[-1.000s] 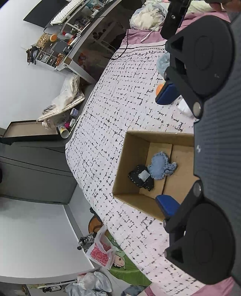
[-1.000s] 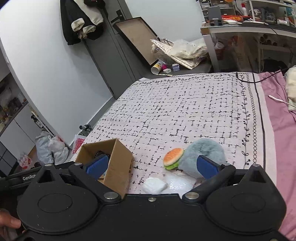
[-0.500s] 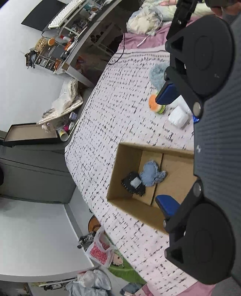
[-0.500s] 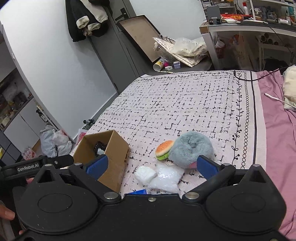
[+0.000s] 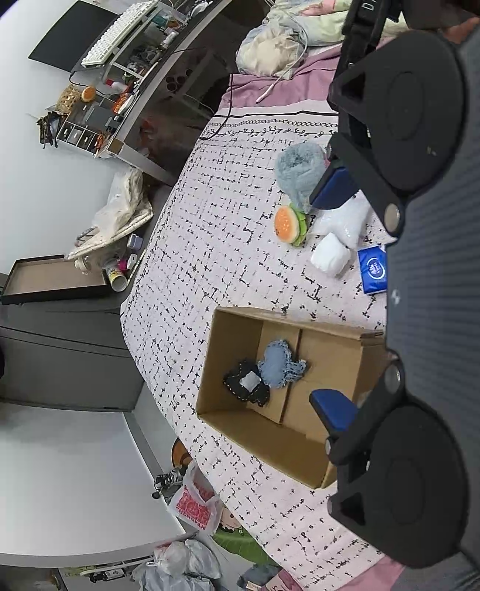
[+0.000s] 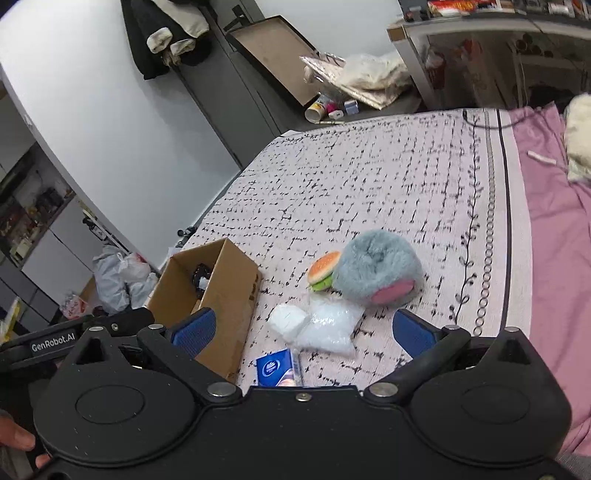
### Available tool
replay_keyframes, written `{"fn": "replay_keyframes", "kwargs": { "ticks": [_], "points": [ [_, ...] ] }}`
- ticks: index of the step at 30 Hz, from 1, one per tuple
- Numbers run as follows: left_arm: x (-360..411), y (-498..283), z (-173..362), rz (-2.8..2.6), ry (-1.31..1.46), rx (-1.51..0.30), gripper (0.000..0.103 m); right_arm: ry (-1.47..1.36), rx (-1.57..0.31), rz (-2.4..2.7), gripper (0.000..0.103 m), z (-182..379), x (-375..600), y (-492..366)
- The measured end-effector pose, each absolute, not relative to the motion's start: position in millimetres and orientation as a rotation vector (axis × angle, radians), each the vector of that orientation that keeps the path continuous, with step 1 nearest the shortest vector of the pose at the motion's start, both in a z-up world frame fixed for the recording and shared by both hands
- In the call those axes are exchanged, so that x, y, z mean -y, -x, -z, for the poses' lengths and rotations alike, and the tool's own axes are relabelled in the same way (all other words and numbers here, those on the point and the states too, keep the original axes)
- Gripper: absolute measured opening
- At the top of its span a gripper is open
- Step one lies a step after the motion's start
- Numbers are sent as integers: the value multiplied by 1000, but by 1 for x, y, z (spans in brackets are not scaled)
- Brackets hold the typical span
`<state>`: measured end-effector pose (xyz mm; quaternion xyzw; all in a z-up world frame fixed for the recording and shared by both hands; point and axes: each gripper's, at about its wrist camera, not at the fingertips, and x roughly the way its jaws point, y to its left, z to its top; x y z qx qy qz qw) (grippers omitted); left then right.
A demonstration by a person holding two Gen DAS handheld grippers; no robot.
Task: Organize soft objects
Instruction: 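Grasp the Vinda tissue pack with the left tool while the right grasps the bubble bag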
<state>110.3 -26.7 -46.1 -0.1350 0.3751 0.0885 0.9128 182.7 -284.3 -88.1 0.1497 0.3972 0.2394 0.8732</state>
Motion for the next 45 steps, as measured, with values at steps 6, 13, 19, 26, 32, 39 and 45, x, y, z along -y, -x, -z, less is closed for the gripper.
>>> {"fn": "replay_keyframes", "kwargs": {
  "ticks": [6, 13, 19, 26, 32, 39, 45],
  "points": [
    [34, -109, 50, -207, 274, -794, 102, -350, -856, -530, 103, 95, 289, -183],
    [40, -107, 54, -273, 281, -784, 102, -432, -886, -543, 103, 104, 297, -190],
    [44, -109, 60, -300, 287, -767, 102, -458, -909, -528, 103, 111, 297, -198],
    [60, -118, 79, -273, 280, -796, 100, -496, -935, -486, 103, 121, 301, -211],
    [69, -130, 102, -270, 299, -846, 100, -496, -982, -452, 102, 133, 294, -225],
    [74, -145, 130, -266, 325, -913, 97, -489, -1036, -437, 99, 149, 278, -239],
    [78, -157, 161, -272, 341, -990, 92, -466, -1072, -429, 97, 163, 264, -250]
  ]
}}
